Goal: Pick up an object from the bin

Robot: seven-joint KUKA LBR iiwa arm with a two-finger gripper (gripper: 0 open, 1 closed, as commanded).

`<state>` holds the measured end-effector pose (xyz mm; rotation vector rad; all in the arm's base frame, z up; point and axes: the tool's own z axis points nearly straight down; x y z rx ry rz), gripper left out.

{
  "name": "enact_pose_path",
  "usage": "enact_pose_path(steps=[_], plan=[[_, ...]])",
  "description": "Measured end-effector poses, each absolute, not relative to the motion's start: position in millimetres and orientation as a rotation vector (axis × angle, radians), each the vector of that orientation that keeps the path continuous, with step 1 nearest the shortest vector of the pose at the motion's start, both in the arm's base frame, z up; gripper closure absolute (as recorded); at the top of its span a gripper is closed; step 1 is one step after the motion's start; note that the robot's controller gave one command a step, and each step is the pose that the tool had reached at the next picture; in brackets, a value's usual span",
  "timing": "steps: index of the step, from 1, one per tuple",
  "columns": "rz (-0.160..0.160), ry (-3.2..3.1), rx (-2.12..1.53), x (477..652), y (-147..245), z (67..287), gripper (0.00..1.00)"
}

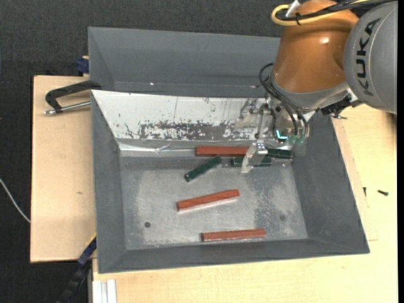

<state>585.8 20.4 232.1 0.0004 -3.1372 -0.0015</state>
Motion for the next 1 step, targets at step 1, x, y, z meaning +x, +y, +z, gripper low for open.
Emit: enact_pose_path(steps=[1], plan=[[-0.002,-3.144,0.000,587.2,20.3,235.6,0.00]])
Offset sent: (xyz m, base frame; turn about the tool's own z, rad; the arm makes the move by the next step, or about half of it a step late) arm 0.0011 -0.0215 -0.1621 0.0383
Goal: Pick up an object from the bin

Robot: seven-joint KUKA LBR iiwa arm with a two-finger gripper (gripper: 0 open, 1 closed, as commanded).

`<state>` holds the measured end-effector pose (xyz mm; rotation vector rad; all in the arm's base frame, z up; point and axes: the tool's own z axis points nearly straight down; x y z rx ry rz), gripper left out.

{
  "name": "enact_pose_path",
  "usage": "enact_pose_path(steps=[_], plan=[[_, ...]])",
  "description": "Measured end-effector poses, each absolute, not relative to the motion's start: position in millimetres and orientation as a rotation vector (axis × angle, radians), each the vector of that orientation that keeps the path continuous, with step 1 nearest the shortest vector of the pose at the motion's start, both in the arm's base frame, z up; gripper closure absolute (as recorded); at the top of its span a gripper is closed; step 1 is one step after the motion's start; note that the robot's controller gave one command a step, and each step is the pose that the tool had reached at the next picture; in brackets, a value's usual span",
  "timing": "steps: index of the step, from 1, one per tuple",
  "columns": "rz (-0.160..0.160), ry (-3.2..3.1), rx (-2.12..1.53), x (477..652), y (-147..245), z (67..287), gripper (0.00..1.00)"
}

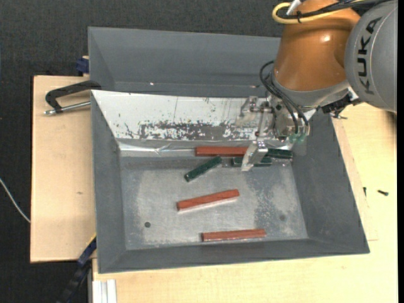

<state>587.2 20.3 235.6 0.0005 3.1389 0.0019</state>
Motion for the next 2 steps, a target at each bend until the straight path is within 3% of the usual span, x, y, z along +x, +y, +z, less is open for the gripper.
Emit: enact_pose_path(steps=[1,2], plan=[[0.002,3.132,0.017,588.9,15,188,0.00],[0.001,3.136,-0.081,573.7,16,119,0.00]])
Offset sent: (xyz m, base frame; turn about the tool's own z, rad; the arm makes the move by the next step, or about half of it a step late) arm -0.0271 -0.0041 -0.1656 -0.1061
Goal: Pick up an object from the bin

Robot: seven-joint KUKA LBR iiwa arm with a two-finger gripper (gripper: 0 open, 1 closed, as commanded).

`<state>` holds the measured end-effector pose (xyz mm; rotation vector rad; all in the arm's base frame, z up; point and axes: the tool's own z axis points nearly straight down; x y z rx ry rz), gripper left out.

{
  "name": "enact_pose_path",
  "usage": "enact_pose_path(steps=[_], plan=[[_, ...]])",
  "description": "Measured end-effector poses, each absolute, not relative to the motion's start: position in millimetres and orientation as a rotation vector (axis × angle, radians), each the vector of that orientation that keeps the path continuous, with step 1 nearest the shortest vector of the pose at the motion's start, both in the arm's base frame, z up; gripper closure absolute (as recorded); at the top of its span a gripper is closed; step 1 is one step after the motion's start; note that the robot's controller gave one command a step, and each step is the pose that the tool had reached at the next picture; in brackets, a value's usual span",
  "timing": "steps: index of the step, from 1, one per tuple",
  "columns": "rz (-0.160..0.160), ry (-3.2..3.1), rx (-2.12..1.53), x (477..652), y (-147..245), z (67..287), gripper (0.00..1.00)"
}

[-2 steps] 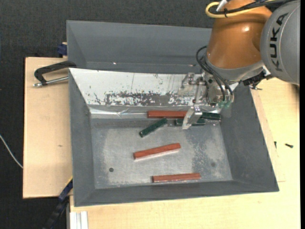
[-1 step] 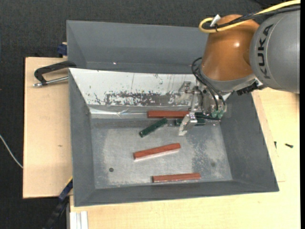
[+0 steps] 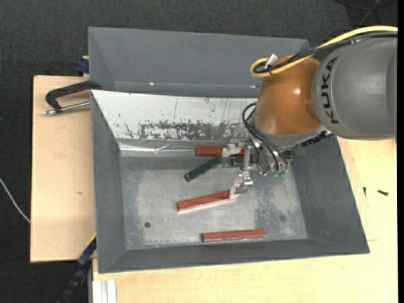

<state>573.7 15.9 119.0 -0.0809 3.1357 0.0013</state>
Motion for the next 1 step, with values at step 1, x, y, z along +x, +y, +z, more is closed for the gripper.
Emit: enact_pose_path(steps=[1], plan=[[0.003,3.145,0.012,550.9,36.3,78.0,1.00]])
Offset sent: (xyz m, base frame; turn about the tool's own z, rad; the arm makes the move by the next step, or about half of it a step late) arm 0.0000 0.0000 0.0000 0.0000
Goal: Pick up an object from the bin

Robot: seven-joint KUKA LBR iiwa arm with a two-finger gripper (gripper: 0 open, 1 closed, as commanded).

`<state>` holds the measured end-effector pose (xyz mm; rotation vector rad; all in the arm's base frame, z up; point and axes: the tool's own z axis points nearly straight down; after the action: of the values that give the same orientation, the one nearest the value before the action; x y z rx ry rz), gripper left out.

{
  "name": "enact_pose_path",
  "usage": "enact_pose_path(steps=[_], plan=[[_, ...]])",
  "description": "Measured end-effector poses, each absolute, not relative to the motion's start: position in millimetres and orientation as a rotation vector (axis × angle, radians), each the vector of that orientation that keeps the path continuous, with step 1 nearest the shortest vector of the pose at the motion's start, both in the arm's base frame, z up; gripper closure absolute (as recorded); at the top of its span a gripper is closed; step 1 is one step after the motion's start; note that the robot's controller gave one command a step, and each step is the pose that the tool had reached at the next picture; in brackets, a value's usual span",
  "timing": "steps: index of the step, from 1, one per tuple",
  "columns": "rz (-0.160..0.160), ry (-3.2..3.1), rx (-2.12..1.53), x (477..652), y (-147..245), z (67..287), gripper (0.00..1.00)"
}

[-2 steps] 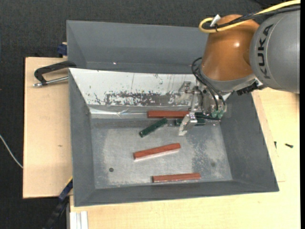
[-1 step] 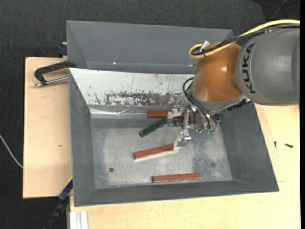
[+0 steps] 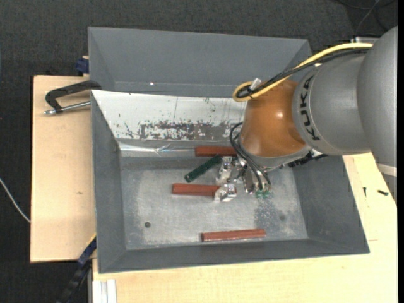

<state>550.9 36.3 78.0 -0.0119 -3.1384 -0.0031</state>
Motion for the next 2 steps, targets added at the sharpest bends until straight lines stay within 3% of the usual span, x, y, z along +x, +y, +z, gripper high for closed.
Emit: enact_pose_path(steps=[1,2], plan=[[-0.003,-3.138,-0.012,550.9,36,78,1.00],[-0.004,-3.135,0.209,543.0,26,88,1.00]])
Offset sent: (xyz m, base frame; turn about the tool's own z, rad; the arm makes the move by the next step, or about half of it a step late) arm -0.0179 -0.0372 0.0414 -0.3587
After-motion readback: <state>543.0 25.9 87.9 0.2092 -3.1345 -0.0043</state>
